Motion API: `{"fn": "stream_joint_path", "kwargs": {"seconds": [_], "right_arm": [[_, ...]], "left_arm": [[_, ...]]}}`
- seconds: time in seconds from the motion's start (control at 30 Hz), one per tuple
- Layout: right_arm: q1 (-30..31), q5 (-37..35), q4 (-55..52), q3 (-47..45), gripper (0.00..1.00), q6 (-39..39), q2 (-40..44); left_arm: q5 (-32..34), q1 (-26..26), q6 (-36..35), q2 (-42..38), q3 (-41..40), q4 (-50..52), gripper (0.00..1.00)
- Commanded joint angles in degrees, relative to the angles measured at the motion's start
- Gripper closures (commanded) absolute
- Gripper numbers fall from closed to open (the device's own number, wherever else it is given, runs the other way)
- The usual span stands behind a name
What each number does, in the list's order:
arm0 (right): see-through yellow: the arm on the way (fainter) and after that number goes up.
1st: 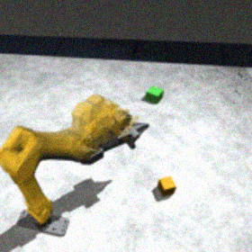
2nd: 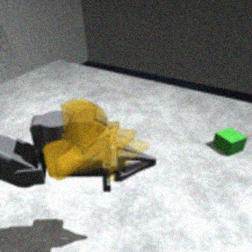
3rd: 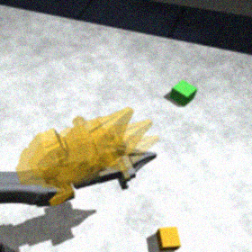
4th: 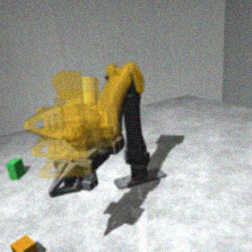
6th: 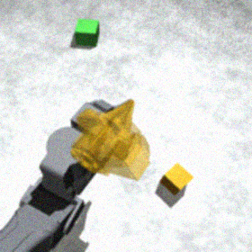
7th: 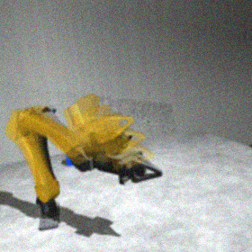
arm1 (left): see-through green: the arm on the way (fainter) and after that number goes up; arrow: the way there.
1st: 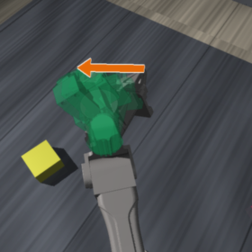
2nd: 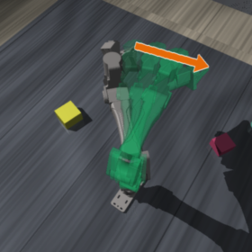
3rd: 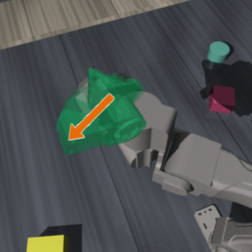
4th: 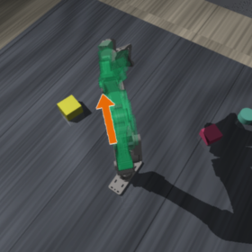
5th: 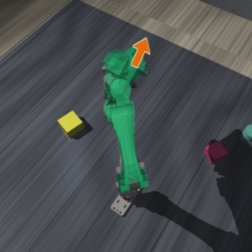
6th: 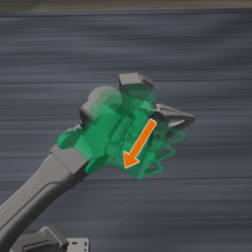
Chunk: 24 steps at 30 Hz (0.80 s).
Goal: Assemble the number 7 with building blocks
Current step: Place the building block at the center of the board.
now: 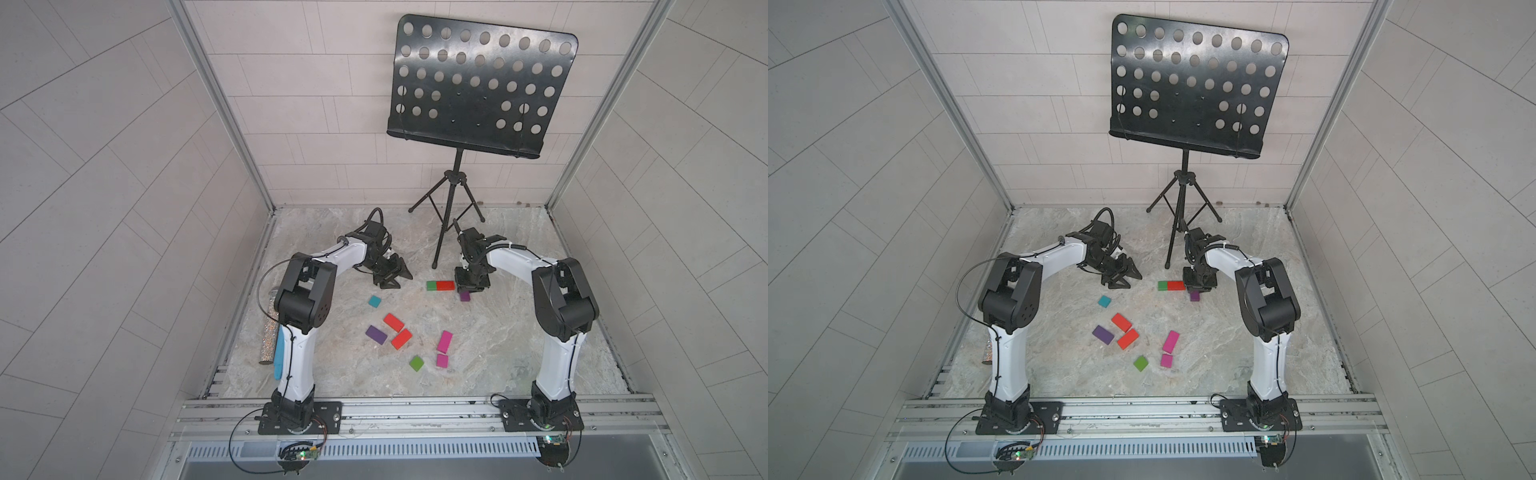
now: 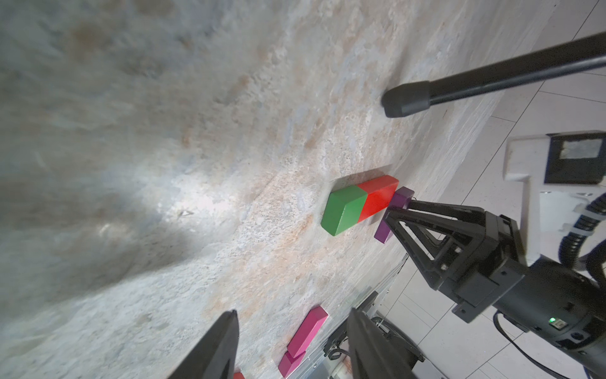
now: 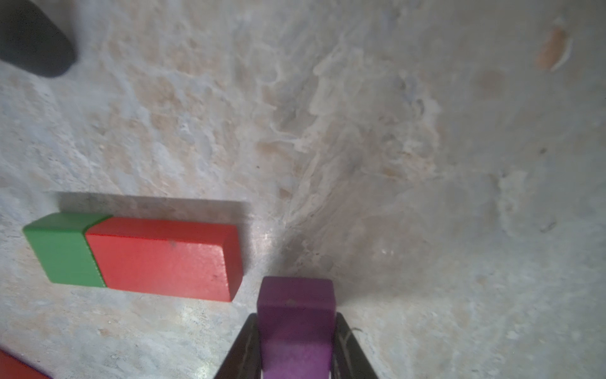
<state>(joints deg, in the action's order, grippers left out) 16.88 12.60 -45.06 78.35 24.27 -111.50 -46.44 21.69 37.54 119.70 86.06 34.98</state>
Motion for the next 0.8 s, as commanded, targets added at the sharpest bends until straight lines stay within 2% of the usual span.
{"fn": "stream_joint_path", "kwargs": {"seconds": [0.0, 0.27, 0.6, 0.77], "right_arm": [[0.4, -1.3, -1.5, 0.6, 0.65, 0.6, -1.2], [0.5, -1.9, -1.7, 0.6, 0.53, 0.9, -0.1], [2.5, -4.3, -3.6, -3.5, 0.52, -0.3, 7.6], [2.6, -4.7, -1.3, -8.0, 0.53, 0.9, 9.3]], "left_arm": [[0.1, 0.3, -0.1, 1.0, 1.3, 0.7, 0.41], [0.2, 0.3, -0.2, 0.8, 1.1, 0.6, 0.41], [0.4, 0.3, -0.2, 0.3, 0.2, 0.4, 0.41], [0.6, 0.4, -0.6, -0.2, 0.0, 0.4, 0.29]]}}
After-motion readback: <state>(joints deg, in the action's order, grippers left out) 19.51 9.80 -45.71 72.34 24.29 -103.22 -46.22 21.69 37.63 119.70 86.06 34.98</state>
